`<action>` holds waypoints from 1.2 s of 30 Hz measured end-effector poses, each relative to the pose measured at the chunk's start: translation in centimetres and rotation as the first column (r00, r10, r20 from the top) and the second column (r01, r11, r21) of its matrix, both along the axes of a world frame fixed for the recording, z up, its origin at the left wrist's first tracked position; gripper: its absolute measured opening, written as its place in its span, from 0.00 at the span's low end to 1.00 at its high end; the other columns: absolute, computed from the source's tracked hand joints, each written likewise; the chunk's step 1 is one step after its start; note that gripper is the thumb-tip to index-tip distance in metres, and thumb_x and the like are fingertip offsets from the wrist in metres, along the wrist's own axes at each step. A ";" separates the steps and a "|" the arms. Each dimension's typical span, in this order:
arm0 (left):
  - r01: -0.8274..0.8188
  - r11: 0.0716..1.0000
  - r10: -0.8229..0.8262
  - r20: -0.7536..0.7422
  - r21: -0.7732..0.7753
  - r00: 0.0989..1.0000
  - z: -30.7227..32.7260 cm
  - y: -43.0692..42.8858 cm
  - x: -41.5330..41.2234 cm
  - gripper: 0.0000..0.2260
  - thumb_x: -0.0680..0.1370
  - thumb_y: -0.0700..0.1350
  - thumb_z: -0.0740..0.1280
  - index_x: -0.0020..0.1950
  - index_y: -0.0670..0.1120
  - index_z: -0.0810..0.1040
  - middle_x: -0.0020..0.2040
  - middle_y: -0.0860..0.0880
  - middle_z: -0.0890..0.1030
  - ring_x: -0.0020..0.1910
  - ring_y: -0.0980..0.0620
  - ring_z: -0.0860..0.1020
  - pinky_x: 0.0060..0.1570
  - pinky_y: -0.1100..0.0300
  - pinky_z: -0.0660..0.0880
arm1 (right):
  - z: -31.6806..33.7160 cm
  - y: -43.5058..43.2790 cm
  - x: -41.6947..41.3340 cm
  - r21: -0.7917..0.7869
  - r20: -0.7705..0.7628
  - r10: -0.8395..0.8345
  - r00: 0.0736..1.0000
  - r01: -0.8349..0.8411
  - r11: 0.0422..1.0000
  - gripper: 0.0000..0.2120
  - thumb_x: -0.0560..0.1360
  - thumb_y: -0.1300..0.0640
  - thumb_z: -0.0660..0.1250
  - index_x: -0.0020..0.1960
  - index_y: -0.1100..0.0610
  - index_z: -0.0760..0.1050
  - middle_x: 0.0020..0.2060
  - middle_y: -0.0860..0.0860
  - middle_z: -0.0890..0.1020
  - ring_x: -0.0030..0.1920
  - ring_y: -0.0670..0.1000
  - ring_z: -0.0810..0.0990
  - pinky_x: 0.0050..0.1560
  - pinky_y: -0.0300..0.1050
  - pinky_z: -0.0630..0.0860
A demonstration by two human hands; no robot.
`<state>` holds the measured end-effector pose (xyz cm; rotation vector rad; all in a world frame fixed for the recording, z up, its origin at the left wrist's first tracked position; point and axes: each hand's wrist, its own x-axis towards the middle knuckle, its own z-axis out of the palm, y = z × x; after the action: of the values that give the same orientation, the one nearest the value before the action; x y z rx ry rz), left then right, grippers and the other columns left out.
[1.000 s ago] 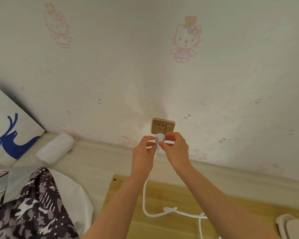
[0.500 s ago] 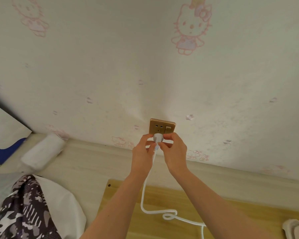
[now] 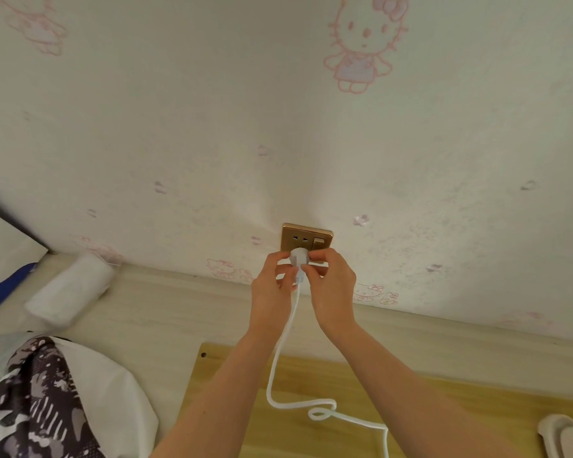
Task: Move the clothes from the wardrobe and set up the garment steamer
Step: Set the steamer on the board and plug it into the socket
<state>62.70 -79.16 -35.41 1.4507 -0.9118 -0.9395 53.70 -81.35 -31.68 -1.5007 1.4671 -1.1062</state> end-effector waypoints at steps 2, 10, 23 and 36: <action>-0.007 1.000 0.006 0.014 0.006 1.000 -0.2 -0.2 0.1 0.09 0.79 0.50 0.64 0.59 0.55 0.74 0.48 0.56 0.81 0.48 0.54 0.82 0.53 0.52 0.79 | -0.1 -0.1 0.1 -0.002 0.000 -0.003 1.000 0.003 1.000 0.06 0.75 0.65 0.68 0.48 0.55 0.75 0.46 0.49 0.77 0.41 0.38 0.76 0.40 0.20 0.68; -0.022 1.000 0.020 -0.054 -0.021 0.998 -0.7 -0.3 0.2 0.09 0.80 0.44 0.63 0.59 0.53 0.76 0.52 0.51 0.81 0.49 0.54 0.82 0.51 0.57 0.79 | -0.8 0.0 0.7 0.004 0.025 -0.029 0.999 0.029 1.000 0.08 0.74 0.67 0.68 0.52 0.58 0.75 0.50 0.49 0.77 0.43 0.41 0.77 0.41 0.20 0.69; -0.026 0.999 0.026 -0.011 -0.047 1.000 -1.0 -0.7 0.5 0.10 0.81 0.44 0.63 0.57 0.59 0.75 0.51 0.57 0.81 0.49 0.58 0.81 0.47 0.60 0.79 | -1.0 -0.5 0.9 0.022 0.082 -0.083 0.993 0.082 0.996 0.09 0.73 0.67 0.68 0.51 0.58 0.78 0.49 0.51 0.80 0.44 0.41 0.79 0.41 0.22 0.70; 0.000 0.996 0.005 0.049 -0.086 0.999 -1.2 -0.9 1.1 0.09 0.80 0.42 0.63 0.55 0.56 0.76 0.48 0.56 0.82 0.49 0.56 0.80 0.49 0.56 0.79 | -1.3 -0.8 0.9 -0.016 0.014 -0.067 0.998 0.067 0.998 0.09 0.73 0.66 0.69 0.51 0.56 0.78 0.48 0.51 0.81 0.43 0.39 0.77 0.42 0.22 0.70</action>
<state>63.75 -80.06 -36.60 1.4068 -0.9749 -0.8560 54.56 -82.16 -32.98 -1.4619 1.5118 -1.1691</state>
